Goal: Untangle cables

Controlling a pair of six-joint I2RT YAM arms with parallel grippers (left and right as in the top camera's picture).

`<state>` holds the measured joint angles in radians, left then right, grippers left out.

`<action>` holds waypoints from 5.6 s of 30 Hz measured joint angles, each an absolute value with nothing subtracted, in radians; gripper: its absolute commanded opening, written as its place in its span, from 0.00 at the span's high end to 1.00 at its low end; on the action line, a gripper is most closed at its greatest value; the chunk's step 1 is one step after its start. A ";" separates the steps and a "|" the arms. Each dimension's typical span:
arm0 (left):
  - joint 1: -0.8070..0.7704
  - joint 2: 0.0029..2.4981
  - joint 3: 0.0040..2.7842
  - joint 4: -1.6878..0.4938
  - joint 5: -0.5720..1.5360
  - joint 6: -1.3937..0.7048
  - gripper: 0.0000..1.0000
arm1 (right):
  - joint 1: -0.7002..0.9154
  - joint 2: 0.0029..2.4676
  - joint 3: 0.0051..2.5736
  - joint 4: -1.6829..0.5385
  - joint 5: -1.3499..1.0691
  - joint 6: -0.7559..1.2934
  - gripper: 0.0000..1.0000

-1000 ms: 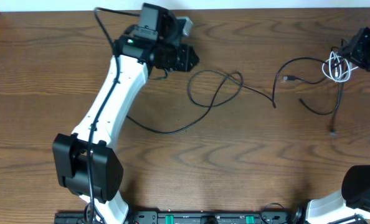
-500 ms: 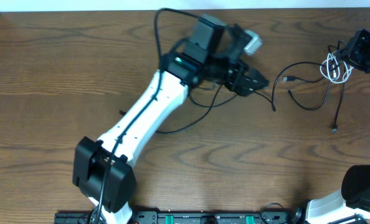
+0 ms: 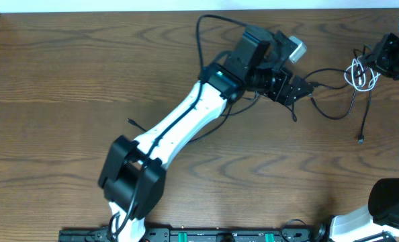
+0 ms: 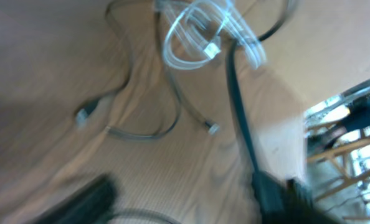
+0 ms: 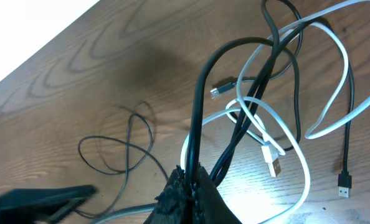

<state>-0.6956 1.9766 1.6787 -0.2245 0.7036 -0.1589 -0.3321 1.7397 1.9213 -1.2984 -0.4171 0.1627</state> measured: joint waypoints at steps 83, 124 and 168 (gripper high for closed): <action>0.052 1.517 1.673 -0.700 0.053 -0.149 0.93 | -0.103 1.989 1.919 -1.127 -0.343 0.353 0.99; 0.530 1.599 1.673 -0.489 -0.158 -0.107 0.92 | -0.523 1.985 1.919 -1.207 -0.130 0.316 0.99; 0.186 1.462 1.673 -0.798 0.234 -0.131 0.93 | 0.086 1.990 1.920 -1.121 -0.341 0.065 0.29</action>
<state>0.1860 1.4624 1.6726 -0.7979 0.2340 -0.1310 0.0864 1.9896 1.9198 -1.1210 -0.3412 0.0650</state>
